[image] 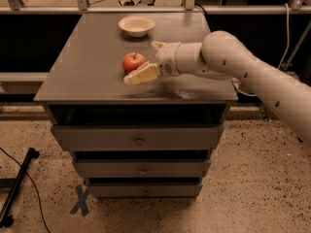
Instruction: Place apple into paper bowl
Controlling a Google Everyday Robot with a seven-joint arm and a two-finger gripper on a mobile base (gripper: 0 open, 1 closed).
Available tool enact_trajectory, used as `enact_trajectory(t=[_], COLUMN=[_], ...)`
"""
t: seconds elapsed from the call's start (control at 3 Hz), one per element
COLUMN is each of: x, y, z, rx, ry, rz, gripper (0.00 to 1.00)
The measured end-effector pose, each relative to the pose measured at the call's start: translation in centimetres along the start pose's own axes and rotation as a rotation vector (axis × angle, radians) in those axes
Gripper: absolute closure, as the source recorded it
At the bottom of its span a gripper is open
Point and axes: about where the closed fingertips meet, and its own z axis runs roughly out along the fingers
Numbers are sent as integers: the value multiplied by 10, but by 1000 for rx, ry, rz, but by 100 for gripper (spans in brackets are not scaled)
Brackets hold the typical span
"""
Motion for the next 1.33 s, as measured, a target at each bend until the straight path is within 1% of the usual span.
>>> enact_trajectory(t=[0.67,1.0,1.33], x=[-1,-2,-2], y=[3,5,7], z=[16,20,22], rx=[-15,-21,-25], ry=[-25,-28,-29], rz=[-7,-8,-8], gripper=[0,13,35])
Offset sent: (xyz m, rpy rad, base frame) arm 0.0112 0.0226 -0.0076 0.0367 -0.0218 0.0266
